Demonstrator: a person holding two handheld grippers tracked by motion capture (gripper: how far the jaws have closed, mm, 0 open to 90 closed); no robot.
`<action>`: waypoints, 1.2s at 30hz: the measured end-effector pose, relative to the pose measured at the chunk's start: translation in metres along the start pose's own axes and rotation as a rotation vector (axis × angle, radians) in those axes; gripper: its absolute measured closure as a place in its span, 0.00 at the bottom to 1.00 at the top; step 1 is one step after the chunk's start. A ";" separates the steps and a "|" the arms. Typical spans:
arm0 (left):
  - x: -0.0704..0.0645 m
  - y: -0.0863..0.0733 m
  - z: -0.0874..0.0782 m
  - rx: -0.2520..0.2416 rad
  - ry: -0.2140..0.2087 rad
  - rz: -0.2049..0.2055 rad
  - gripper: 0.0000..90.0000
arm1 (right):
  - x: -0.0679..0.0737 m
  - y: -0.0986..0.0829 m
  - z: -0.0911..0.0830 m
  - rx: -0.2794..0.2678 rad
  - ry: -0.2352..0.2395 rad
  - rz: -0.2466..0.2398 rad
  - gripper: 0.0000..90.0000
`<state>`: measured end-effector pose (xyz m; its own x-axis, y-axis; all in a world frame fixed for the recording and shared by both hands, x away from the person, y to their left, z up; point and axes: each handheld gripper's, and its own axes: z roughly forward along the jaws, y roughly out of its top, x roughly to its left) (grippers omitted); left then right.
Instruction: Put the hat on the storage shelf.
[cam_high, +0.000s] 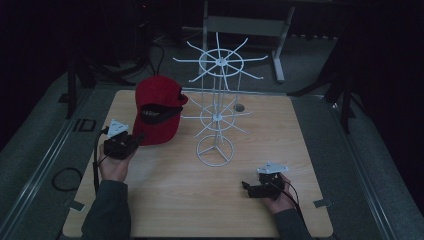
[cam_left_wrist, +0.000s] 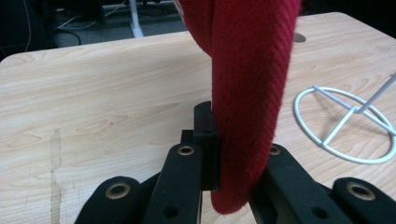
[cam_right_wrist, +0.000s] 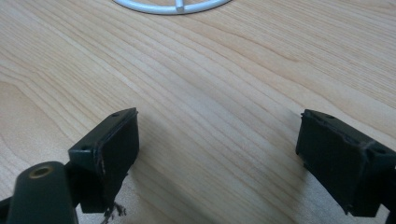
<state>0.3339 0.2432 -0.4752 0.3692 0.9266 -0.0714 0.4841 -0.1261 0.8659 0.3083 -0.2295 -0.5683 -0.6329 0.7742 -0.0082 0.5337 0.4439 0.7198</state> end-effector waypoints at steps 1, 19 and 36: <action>-0.001 0.001 -0.001 -0.001 0.001 0.007 0.96 | 0.000 0.000 0.000 0.000 0.000 0.000 0.15; -0.012 0.021 -0.018 -0.099 0.021 0.012 0.96 | 0.000 0.000 0.000 -0.002 0.000 -0.005 0.15; -0.018 0.035 -0.033 -0.160 0.035 0.011 0.96 | 0.000 0.000 0.000 -0.003 -0.001 -0.003 0.15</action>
<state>0.3186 0.2340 -0.4270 0.3448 0.9375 -0.0469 0.3466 -0.0808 0.9345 0.3086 -0.2296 -0.5683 -0.6341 0.7732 -0.0111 0.5302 0.4452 0.7216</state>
